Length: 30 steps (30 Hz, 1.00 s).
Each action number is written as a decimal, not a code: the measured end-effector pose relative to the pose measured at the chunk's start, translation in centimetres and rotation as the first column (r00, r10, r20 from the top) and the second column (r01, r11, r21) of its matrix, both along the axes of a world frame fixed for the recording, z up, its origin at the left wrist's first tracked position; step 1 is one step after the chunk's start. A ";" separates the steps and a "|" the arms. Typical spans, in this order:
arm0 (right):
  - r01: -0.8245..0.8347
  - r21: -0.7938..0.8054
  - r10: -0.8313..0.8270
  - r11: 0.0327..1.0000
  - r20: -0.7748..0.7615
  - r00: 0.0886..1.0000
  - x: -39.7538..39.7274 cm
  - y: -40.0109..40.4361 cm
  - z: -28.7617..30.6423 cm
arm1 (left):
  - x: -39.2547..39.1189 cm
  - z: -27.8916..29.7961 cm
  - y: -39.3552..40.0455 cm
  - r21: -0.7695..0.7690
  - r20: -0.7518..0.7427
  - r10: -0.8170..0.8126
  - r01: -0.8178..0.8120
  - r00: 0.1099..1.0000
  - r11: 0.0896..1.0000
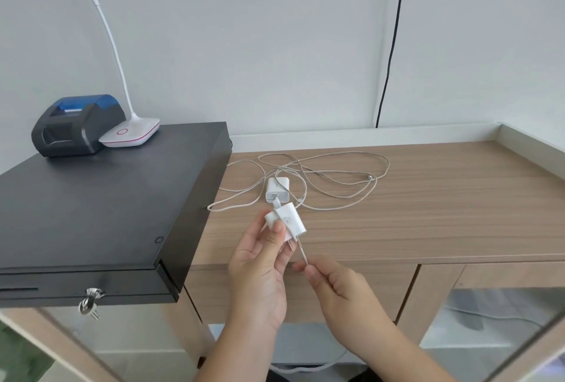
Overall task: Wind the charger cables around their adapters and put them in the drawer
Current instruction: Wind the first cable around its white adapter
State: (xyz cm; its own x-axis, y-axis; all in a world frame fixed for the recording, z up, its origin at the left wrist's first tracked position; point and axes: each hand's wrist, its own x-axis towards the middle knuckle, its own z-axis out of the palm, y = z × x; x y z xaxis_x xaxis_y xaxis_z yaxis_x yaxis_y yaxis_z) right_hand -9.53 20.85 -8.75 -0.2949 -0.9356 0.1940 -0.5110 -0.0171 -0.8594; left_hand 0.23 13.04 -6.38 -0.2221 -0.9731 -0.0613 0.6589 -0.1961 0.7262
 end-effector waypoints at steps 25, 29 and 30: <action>-0.126 -0.151 0.042 0.980 -0.466 0.884 -4.4 -1.0 8.2 | 2.0 -1.2 -0.2 -0.437 0.542 0.104 0.175 0.834 0.882; -0.208 -0.182 0.075 0.961 -0.551 0.831 -5.5 -2.6 9.0 | 2.7 -0.7 0.0 -0.465 0.573 0.053 0.271 0.818 0.843; -0.235 -0.186 0.097 0.954 -0.552 0.828 -5.7 -2.9 9.1 | 2.9 -0.5 0.0 -0.460 0.575 0.026 0.297 0.817 0.836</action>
State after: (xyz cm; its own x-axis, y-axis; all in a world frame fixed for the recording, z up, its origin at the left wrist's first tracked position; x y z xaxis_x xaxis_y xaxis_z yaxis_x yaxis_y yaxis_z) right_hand -15.19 17.95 0.38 0.0744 -0.8662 0.4942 -0.8561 -0.3096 -0.4138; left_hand 3.09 13.06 -6.83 -0.4405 -0.8533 0.2789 0.1220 0.2509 0.9603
